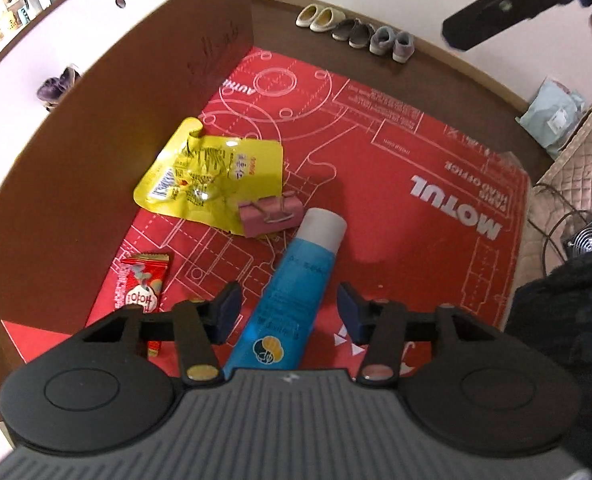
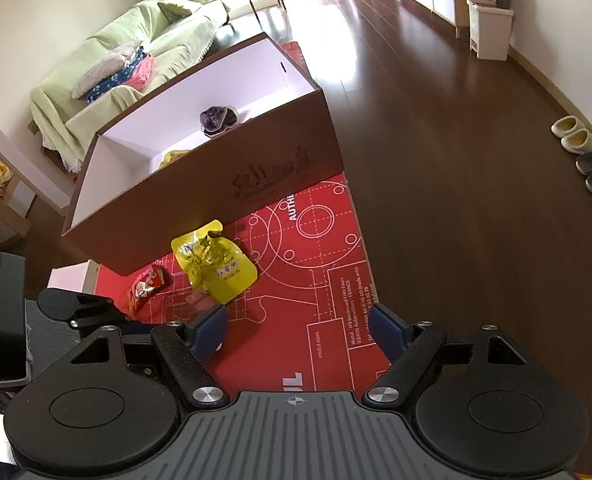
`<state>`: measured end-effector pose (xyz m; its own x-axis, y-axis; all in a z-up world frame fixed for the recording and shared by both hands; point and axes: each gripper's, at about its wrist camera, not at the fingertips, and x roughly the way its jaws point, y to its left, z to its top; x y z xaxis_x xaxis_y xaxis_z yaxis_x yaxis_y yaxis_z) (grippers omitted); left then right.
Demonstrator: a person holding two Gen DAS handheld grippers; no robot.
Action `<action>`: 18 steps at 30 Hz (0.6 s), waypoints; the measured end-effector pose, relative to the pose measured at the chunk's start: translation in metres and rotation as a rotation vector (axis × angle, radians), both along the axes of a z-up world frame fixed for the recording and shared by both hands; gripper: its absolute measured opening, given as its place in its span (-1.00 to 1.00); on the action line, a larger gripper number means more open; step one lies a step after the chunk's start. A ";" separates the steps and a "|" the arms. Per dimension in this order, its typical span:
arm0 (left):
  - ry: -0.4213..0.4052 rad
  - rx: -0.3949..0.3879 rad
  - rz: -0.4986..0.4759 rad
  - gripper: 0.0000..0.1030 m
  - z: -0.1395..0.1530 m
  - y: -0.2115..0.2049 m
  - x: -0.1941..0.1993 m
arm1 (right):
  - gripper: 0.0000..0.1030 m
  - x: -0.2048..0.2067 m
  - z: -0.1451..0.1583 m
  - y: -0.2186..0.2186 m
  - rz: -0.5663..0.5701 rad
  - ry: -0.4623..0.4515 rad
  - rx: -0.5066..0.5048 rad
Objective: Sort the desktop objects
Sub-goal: 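Lower the left tool onto the blue tube and close on it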
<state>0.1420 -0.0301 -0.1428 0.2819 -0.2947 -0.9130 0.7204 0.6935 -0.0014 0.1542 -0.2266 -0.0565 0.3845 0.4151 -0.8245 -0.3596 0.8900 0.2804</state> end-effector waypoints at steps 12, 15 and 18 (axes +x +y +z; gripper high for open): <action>0.018 -0.014 -0.011 -0.48 0.003 0.013 -0.016 | 0.55 0.002 -0.012 0.029 0.079 0.025 -0.016; 0.031 -0.031 -0.002 -0.48 0.008 0.022 -0.025 | 0.55 0.003 -0.015 0.037 0.096 0.032 -0.021; 0.038 -0.009 0.027 -0.48 0.009 0.031 -0.033 | 0.56 0.003 -0.018 0.044 0.111 0.037 -0.025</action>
